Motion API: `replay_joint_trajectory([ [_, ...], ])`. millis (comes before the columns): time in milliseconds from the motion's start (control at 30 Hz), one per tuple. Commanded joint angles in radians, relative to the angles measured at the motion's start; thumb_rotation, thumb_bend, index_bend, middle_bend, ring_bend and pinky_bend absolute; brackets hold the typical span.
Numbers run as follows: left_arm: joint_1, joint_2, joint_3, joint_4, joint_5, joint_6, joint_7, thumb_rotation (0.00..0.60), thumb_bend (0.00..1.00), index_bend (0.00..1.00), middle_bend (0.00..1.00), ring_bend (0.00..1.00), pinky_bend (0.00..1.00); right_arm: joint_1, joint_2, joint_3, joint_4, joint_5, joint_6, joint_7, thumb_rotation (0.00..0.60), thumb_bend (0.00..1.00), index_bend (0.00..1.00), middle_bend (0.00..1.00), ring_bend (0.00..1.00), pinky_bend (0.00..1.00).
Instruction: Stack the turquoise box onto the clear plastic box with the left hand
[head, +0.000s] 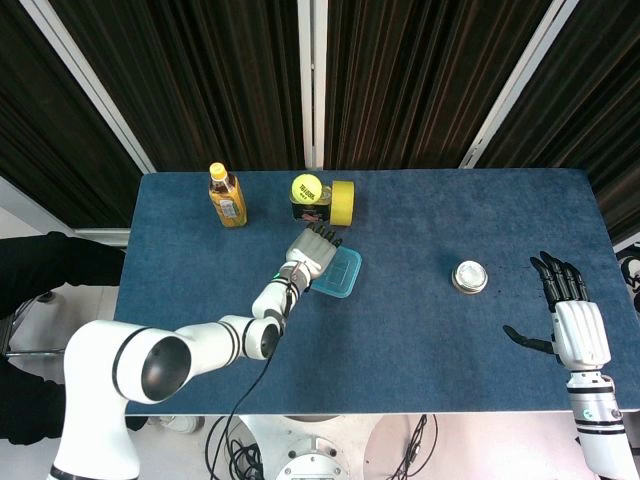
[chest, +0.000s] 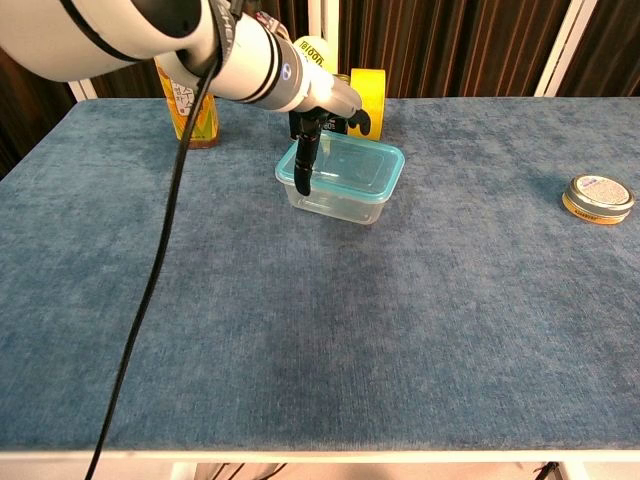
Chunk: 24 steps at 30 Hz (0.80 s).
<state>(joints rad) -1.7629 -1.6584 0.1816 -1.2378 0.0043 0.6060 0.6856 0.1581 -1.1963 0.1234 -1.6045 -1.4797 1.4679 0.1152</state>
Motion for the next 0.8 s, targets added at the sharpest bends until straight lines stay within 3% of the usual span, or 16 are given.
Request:
replay_joint_trajectory([
  [33,0.044,0.056,-0.035,-0.072,0.081,0.040,-0.044,0.600,0.00,0.00,0.00,0.00,0.09,0.000,0.002,-0.001,-0.001,-0.004,0.002,0.000,0.600,0.03,0.00,0.00,0.00,0.00],
  [200,0.151,0.146,-0.079,-0.218,0.300,0.142,-0.134,0.600,0.00,0.07,0.05,0.00,0.08,0.001,0.001,-0.004,-0.002,-0.014,0.004,0.001,0.600,0.03,0.00,0.00,0.00,0.00],
  [367,0.234,0.155,-0.088,-0.250,0.440,0.175,-0.179,0.600,0.00,0.15,0.13,0.04,0.08,0.000,-0.005,-0.006,0.000,-0.019,0.008,0.003,0.600,0.03,0.00,0.00,0.00,0.00],
  [500,0.253,0.133,-0.093,-0.233,0.460,0.163,-0.159,0.600,0.00,0.16,0.14,0.04,0.08,-0.001,-0.009,-0.007,0.004,-0.020,0.009,0.006,0.600,0.03,0.00,0.00,0.00,0.00],
  [800,0.265,0.098,-0.105,-0.177,0.396,0.125,-0.107,0.600,0.00,0.16,0.14,0.04,0.08,-0.003,-0.008,-0.006,0.010,-0.020,0.011,0.015,0.600,0.03,0.00,0.00,0.00,0.00],
])
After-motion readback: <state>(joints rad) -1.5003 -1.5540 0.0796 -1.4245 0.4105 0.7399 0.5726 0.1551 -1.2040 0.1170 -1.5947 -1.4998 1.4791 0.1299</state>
